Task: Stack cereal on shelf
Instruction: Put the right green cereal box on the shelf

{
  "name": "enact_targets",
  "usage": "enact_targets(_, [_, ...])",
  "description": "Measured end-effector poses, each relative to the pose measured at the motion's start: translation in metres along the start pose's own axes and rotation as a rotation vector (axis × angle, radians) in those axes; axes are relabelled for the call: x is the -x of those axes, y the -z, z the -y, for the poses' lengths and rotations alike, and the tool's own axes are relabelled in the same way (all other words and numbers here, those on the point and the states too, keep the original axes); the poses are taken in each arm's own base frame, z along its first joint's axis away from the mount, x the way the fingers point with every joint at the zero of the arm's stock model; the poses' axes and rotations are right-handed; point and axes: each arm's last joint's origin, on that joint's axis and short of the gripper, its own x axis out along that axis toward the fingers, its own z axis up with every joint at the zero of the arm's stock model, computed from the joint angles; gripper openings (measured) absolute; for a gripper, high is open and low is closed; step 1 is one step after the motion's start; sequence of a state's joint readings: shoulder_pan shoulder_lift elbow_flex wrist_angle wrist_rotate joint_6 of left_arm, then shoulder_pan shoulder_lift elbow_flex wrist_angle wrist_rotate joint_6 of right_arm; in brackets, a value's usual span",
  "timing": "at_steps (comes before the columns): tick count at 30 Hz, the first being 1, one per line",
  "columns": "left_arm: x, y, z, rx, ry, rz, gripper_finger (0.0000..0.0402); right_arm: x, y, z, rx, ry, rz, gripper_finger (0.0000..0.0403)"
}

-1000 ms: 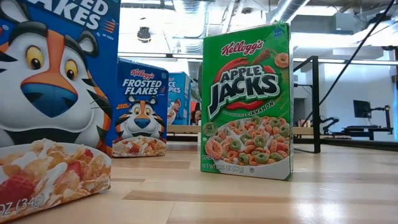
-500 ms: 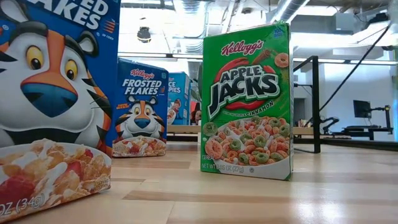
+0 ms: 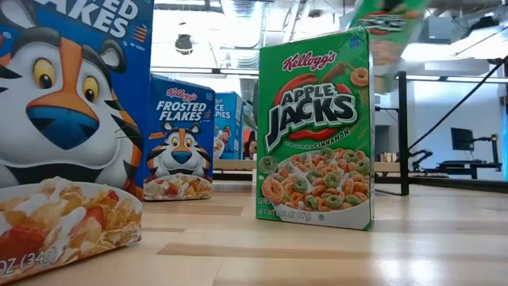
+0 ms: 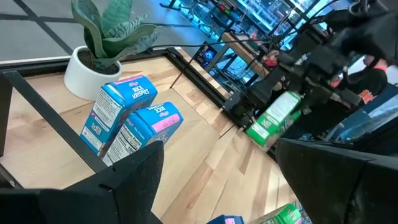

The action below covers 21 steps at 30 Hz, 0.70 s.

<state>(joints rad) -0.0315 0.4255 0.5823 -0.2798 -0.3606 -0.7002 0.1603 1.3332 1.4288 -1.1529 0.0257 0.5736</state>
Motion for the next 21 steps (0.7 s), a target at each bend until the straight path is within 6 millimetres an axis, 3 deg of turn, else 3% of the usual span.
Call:
enact_targets(9, [0.0, 0.0, 0.0, 0.018, -0.005, 0.002, 0.03, -0.013, -0.07, 0.038, 0.247, 0.11, 0.052, 0.0127])
enact_targets(16, [0.0, -0.001, -0.001, 0.018, -0.036, 0.027, 0.03, -0.048, -0.12, 0.062, 0.406, 0.174, -0.019, 0.0124])
enact_targets(21, [0.0, -0.001, -0.001, 0.027, -0.046, 0.036, 0.03, -0.076, -0.144, 0.073, 0.497, 0.226, -0.107, 0.0124])
